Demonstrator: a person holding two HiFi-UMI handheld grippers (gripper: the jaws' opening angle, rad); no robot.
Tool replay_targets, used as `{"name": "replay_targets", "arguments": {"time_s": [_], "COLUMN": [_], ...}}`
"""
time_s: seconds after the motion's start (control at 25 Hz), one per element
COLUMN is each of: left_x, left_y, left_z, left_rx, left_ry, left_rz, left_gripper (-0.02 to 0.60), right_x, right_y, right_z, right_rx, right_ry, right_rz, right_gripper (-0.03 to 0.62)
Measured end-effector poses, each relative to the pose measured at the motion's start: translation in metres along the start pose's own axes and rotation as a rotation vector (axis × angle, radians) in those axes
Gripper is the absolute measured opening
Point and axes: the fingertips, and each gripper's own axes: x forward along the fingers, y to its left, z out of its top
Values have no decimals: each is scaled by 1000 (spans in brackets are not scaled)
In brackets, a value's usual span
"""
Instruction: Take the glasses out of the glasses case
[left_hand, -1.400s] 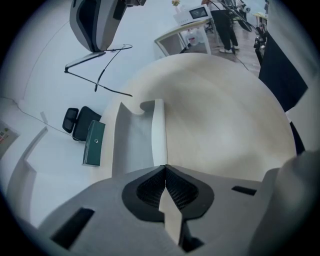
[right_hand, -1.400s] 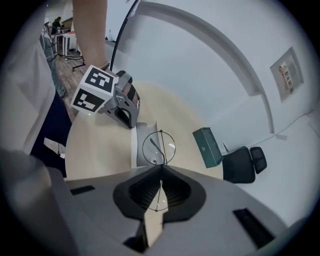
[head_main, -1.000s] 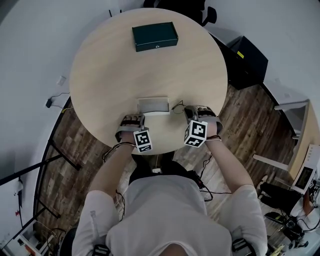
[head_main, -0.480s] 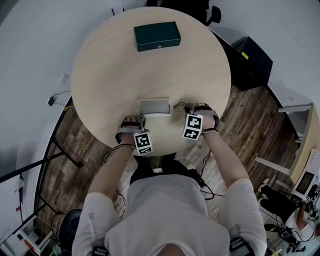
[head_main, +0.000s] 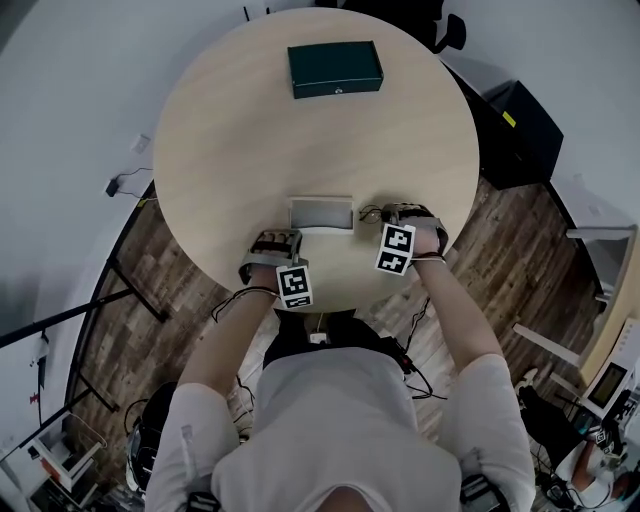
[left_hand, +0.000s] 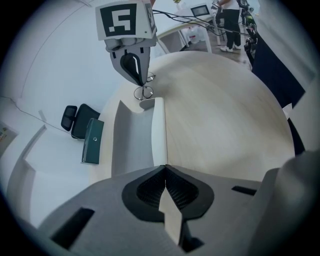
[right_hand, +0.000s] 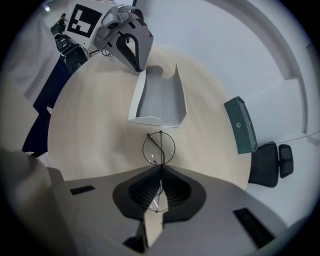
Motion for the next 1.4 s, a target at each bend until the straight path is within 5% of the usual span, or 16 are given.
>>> {"name": "replay_targets", "arguments": {"time_s": [0.92, 1.2, 1.4], "left_x": [1, -1, -13], "left_y": [-1, -2, 10], "left_z": [-3, -2, -1], "left_rx": [-34, 20, -36], "left_ry": [16, 17, 1], "left_rz": [-23, -34, -24], "left_gripper": [9, 9, 9], "right_x": [-21, -45, -57], "right_y": [-1, 4, 11], "right_z": [13, 29, 36], "right_rx": [-1, -7, 22], "right_ry": [-7, -31, -50], "right_rz": [-80, -120, -141], "right_gripper": [12, 12, 12]}}
